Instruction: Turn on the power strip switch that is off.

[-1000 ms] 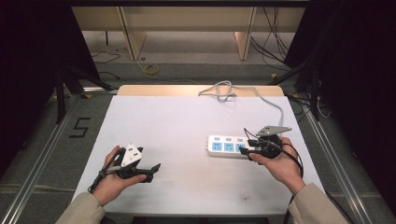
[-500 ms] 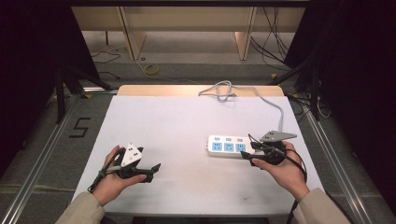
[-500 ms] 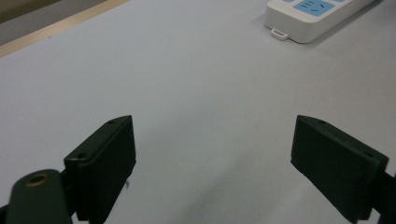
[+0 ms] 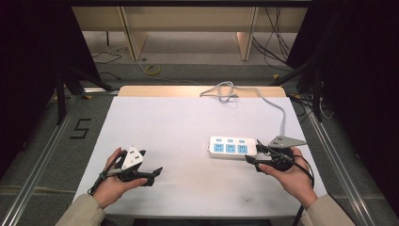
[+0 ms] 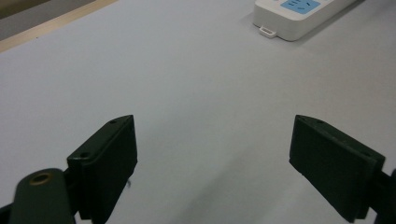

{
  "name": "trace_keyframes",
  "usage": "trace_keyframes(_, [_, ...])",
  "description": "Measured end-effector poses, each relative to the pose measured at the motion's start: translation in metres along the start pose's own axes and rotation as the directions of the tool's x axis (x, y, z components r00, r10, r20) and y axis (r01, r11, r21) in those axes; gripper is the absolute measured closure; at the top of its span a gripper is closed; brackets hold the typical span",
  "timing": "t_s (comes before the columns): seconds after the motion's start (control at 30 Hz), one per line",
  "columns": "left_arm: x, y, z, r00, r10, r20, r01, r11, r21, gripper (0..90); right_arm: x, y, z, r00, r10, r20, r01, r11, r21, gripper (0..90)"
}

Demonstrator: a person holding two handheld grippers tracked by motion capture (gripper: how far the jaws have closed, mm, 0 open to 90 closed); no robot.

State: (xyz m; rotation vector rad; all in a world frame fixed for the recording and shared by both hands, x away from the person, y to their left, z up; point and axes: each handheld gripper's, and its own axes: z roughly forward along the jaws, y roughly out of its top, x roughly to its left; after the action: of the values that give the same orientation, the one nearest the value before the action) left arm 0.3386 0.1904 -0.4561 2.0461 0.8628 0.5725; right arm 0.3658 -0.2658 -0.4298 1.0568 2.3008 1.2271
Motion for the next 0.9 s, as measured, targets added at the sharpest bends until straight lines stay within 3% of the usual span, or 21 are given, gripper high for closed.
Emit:
trace_keyframes(0.37, [-0.001,-0.003,-0.004,0.9999,-0.007,0.014,0.007,1.0,-0.001,15.0,-0.001,-0.012,-0.006,0.9999,-0.008,-0.013,0.007,1.0,-0.021,32.8])
trace_keyframes(0.53, [-0.002,-0.004,-0.005,0.9998,0.002,0.019,-0.002,1.0,0.006,15.0,-0.002,-0.017,-0.009,0.9997,0.02,-0.017,-0.02,0.999,-0.032,32.1])
trace_keyframes(0.9, [-0.003,-0.005,-0.006,0.9997,0.004,0.024,-0.004,0.9999,0.01,15.0,-0.002,-0.029,-0.017,0.9995,0.03,-0.009,-0.031,0.999,-0.039,30.3])
